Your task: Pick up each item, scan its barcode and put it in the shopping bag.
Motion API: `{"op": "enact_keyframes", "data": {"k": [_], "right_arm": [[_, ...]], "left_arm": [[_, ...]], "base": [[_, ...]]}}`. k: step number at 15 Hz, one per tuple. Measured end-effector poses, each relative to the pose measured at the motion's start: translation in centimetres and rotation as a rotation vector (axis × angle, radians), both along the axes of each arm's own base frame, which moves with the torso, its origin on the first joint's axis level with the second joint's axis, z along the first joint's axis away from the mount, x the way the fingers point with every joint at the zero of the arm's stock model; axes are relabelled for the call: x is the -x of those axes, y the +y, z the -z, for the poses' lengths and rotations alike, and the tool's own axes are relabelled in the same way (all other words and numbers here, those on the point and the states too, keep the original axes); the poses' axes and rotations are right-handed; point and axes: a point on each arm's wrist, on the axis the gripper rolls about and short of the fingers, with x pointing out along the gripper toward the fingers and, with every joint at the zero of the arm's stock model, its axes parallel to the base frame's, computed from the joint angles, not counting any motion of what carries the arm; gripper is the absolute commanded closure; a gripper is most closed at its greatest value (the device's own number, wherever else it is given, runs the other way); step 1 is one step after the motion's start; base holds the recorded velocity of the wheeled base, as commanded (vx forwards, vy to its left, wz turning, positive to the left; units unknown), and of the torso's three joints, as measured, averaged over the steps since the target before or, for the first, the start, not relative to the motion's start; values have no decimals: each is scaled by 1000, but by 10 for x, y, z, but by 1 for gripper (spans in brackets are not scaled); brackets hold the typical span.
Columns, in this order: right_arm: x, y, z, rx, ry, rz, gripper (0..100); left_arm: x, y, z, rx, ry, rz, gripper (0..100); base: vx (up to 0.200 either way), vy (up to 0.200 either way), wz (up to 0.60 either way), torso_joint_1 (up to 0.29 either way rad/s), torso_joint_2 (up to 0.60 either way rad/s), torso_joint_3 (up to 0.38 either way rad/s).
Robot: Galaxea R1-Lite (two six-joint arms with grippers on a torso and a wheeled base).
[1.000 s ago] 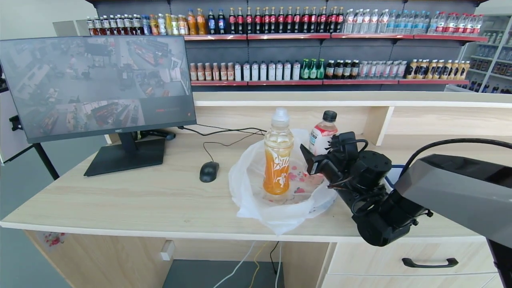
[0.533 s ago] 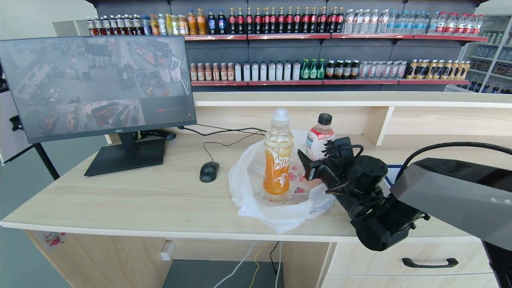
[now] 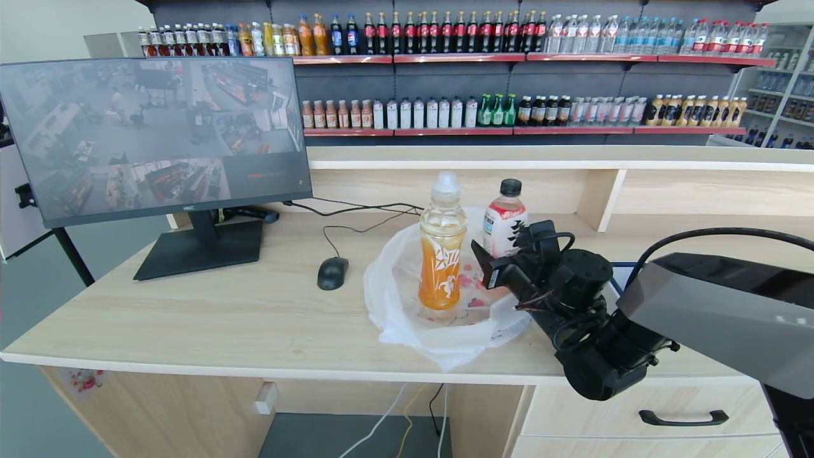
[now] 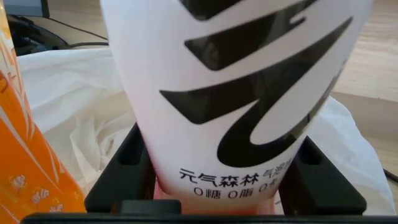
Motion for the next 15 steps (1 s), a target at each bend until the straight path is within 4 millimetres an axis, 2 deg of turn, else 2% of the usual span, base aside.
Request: {"op": "enact_keyframes", "data": {"k": [3, 4, 10, 15], "right_arm": [[0, -1, 0, -6, 4, -5, 100], [0, -1, 0, -6, 5, -7, 0], [3, -1, -5, -17, 1, -9, 0], [18, -6, -19, -16, -1, -12, 0]], "left_arm": [[0, 0, 0, -1, 0, 0, 0], [0, 0, 0, -1, 0, 0, 0], [0, 0, 0, -2, 0, 0, 0], [0, 0, 0, -1, 0, 0, 0]], "base": [[0, 0, 0, 0, 0, 0], [0, 0, 0, 0, 0, 0], [0, 0, 0, 0, 0, 0], [0, 0, 0, 0, 0, 0]]}}
